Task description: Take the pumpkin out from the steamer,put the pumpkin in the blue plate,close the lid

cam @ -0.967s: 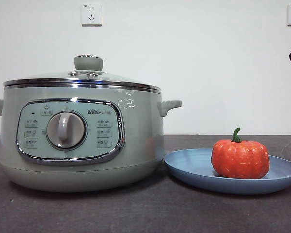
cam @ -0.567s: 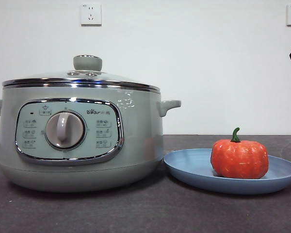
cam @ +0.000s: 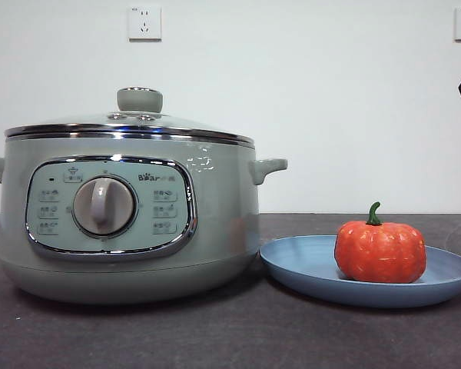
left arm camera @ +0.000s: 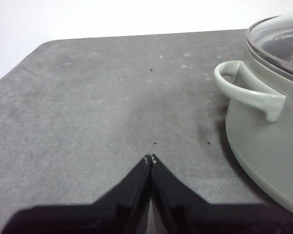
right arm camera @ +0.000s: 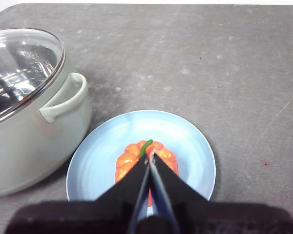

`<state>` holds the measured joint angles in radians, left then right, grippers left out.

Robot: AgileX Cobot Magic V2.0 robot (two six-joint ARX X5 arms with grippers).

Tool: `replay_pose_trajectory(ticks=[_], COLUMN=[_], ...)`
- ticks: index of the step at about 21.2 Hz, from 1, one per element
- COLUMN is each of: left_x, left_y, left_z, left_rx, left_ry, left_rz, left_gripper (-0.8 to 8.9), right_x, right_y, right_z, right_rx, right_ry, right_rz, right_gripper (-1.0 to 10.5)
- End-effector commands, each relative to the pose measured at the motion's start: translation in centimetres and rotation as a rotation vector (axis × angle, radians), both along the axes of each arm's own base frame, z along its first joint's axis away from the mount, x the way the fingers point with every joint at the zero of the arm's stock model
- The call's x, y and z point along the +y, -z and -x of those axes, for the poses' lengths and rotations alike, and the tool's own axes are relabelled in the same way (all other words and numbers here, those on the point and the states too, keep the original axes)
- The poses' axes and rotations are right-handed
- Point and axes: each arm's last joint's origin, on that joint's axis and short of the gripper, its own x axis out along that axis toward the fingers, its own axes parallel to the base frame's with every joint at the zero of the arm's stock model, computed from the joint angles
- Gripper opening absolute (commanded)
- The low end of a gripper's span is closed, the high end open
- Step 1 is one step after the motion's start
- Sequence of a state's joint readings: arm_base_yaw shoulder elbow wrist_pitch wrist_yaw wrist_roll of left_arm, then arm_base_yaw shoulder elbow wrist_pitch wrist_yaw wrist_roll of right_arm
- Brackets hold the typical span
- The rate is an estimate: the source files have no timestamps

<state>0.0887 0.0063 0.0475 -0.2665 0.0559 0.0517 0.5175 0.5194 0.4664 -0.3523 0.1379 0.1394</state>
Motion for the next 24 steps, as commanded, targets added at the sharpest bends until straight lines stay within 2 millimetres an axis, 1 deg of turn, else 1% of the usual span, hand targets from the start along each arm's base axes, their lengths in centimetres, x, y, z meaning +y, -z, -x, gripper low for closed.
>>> replay_pose_trajectory(ticks=[1,4,6,8,10,12,15,16,22,24], left_x=[0.0,0.0,0.0,0.0,0.0,0.0,0.0,0.0,0.0,0.0], left_y=[0.5,0.5,0.5,0.5,0.5,0.5,0.5,0.5,0.5,0.5], left_z=[0.0,0.0,0.0,0.0,0.0,0.0,0.0,0.0,0.0,0.0], left_rx=[0.023,0.023,0.023,0.023,0.023,0.023,0.023,0.023,0.023,0.023], left_ry=[-0.004,-0.004,-0.004,-0.004,-0.005,-0.004,-0.004,-0.005,-0.005,-0.004], left_rz=[0.008,0.008,0.008,0.008,0.008,0.008,0.008,0.008,0.008,0.008], left_gripper=[-0.03,-0.03,-0.03,-0.03,-0.03,-0.03,-0.03,-0.03,-0.03,-0.03], right_x=[0.0,-0.2,-0.5,-1.4,-2.7,-3.9,-5.1,-5.3,-5.3,-5.3], right_y=[0.1,0.2,0.3,0.1,0.7,1.9,4.2,5.2,8.8,9.2], right_z=[0.0,0.0,0.4,1.0,1.3,1.5,1.9,2.0,1.8,1.8], right_rx=[0.003,-0.007,-0.011,-0.101,-0.19,-0.242,-0.265,-0.268,-0.266,-0.24], right_ry=[0.002,0.064,0.047,0.057,0.042,0.067,0.178,0.195,0.201,0.209], right_rz=[-0.007,0.04,0.087,0.125,0.116,0.079,0.085,0.087,0.084,0.068], right_gripper=[0.0,0.0,0.0,0.0,0.0,0.0,0.0,0.0,0.0,0.0])
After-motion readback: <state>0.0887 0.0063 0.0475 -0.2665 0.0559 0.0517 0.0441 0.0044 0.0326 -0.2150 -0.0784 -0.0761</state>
